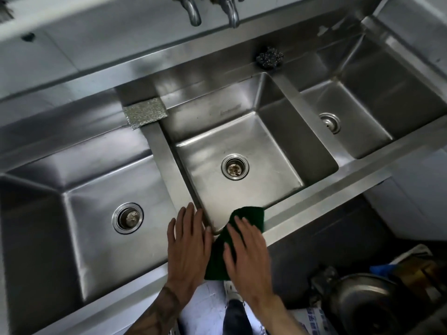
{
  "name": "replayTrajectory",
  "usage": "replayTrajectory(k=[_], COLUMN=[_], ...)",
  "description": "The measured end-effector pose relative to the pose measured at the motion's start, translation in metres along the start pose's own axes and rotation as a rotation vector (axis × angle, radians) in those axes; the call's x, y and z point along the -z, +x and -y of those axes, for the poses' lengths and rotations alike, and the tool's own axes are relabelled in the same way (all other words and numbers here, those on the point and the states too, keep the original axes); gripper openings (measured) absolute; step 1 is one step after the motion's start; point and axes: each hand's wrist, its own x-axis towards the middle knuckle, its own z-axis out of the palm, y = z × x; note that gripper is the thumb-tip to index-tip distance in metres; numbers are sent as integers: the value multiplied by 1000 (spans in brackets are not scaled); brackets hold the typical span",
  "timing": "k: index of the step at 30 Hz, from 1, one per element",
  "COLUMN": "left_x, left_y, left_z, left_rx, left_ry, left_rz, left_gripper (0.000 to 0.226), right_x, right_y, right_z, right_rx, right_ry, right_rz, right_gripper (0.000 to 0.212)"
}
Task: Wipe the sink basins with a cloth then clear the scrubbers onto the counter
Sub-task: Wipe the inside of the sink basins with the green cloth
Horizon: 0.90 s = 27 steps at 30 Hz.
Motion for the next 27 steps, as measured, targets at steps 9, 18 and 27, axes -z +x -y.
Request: replayTrajectory(k=[9, 18, 27], left_x=[6, 12, 13], left_y=[-31, -75, -65], left_z=[76, 135, 136], left_rx=[-116, -58, 13], left_ry=[-61, -83, -64], left_rz=[-5, 21, 71], left_gripper=[51, 50, 52], right_x=[-3, -44, -71], right_y=[-2, -27, 92], right_z=[15, 109, 118], right_rx=[-77, -183, -144], right_ry=[-77, -129, -159], right_rz=[-31, -43, 50], right_gripper=[42, 46, 53])
